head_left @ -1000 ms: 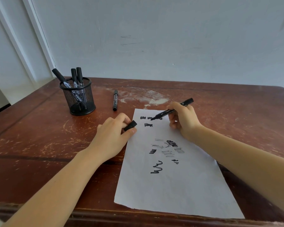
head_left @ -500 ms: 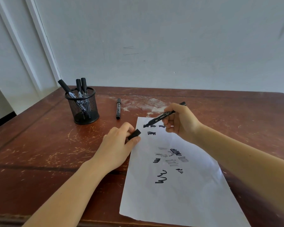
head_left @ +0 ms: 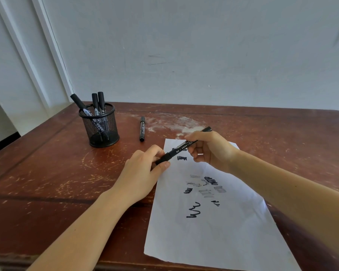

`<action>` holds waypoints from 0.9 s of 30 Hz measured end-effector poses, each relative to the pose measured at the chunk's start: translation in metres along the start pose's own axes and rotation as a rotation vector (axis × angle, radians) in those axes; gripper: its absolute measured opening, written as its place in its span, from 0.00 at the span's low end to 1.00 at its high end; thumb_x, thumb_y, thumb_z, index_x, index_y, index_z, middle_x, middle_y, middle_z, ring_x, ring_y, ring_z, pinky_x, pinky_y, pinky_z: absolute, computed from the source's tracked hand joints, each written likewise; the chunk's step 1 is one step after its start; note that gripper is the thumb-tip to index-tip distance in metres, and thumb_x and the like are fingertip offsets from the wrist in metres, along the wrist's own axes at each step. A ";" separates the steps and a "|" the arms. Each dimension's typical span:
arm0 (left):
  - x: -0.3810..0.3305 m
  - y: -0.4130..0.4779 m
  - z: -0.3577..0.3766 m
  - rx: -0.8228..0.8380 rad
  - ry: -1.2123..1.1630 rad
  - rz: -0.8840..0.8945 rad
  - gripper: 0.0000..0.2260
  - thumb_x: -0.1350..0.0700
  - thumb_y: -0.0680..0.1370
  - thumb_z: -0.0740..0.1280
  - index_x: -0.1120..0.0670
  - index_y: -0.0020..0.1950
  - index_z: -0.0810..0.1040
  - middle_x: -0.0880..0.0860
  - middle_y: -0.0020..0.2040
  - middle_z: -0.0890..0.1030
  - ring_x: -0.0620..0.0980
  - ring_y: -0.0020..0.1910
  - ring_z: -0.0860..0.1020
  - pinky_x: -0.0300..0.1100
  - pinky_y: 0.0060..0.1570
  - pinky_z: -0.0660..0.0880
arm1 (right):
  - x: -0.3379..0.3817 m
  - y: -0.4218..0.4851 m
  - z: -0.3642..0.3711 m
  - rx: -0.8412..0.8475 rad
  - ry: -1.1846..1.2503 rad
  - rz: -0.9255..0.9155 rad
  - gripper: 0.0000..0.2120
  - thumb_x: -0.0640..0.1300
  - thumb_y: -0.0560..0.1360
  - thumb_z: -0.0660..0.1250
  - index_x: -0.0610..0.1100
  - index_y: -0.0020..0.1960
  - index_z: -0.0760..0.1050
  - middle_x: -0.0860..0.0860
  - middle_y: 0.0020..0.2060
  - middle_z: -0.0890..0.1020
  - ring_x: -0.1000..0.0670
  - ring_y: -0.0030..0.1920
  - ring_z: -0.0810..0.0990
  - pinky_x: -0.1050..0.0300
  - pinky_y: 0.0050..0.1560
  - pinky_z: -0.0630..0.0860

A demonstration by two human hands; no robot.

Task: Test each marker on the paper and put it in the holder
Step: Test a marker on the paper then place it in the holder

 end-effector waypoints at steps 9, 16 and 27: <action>-0.002 0.000 -0.005 -0.078 -0.003 0.006 0.08 0.48 0.77 0.64 0.46 0.55 0.77 0.44 0.48 0.78 0.47 0.52 0.71 0.50 0.52 0.69 | 0.006 -0.002 -0.007 0.000 -0.031 -0.045 0.02 0.38 0.71 0.71 0.38 0.41 0.81 0.46 0.30 0.82 0.50 0.28 0.79 0.61 0.30 0.77; -0.003 0.000 -0.007 -0.100 -0.003 0.020 0.09 0.50 0.77 0.64 0.47 0.56 0.78 0.44 0.46 0.77 0.44 0.48 0.71 0.31 0.39 0.63 | 0.011 -0.003 -0.010 0.029 -0.023 -0.057 0.07 0.37 0.74 0.67 0.34 0.47 0.80 0.42 0.32 0.82 0.48 0.30 0.80 0.60 0.31 0.77; -0.009 -0.001 -0.014 -0.135 -0.125 0.037 0.14 0.53 0.76 0.67 0.52 0.61 0.79 0.44 0.54 0.81 0.36 0.47 0.75 0.19 0.41 0.67 | 0.016 -0.003 -0.007 0.099 -0.060 -0.053 0.06 0.36 0.74 0.67 0.33 0.46 0.80 0.43 0.33 0.83 0.49 0.31 0.81 0.60 0.34 0.79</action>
Point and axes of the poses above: each hand's wrist, its own y-axis towards the middle knuckle, its own z-axis out of the palm, x = y × z, the point moved 3 cm from there along y, towards the middle knuckle
